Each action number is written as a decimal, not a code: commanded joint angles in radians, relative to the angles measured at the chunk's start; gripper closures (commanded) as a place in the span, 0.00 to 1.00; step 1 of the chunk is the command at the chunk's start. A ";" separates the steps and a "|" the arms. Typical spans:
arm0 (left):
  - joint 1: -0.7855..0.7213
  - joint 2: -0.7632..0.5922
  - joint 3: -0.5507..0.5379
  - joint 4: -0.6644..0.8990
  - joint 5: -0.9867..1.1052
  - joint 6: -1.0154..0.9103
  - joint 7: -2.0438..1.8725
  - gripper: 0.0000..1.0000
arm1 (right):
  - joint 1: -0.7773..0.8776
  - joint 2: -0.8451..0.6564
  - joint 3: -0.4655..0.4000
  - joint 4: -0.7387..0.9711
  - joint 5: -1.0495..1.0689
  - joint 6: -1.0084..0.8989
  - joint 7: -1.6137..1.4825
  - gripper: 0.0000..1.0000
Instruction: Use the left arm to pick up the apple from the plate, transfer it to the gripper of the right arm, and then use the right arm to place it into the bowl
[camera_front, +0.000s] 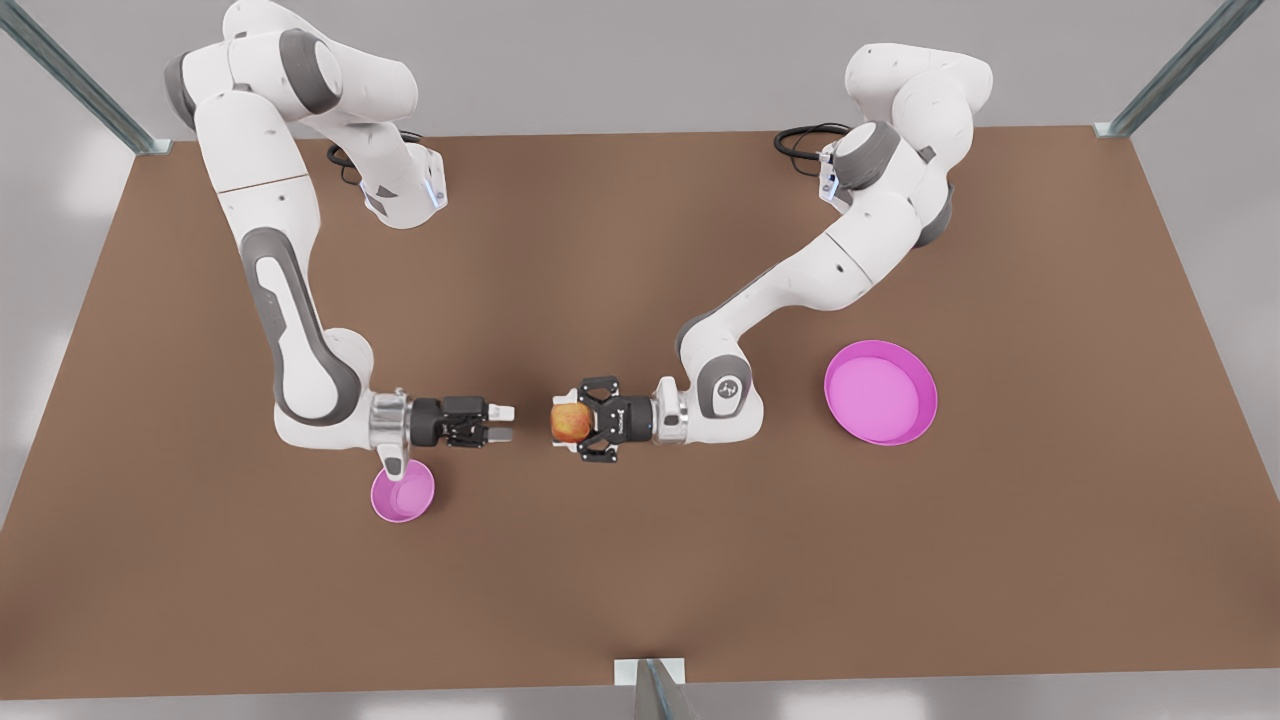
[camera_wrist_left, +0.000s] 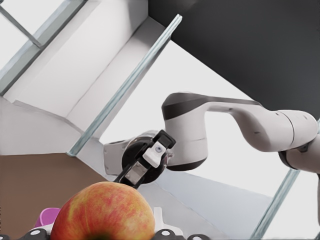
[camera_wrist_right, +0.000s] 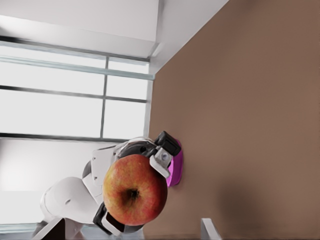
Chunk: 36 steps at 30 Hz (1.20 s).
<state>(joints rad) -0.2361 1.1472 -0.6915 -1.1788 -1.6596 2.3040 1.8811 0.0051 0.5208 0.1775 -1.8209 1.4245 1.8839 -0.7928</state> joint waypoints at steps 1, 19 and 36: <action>0.000 -0.001 0.000 0.001 0.001 -0.005 0.230 0.27 | 0.003 0.001 0.003 0.002 -0.041 0.003 0.356 0.00; -0.005 0.002 0.001 0.001 0.001 -0.001 0.230 0.27 | 0.139 0.008 0.007 0.026 0.065 0.113 0.331 0.00; -0.003 0.003 0.006 0.001 0.003 -0.001 0.230 0.27 | 0.174 0.031 0.007 0.026 0.068 0.248 0.277 0.00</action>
<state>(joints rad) -0.2393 1.1522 -0.6847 -1.1786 -1.6595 2.3063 2.0864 0.1788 0.5528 0.1839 -1.7955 1.4910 2.1170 -0.5237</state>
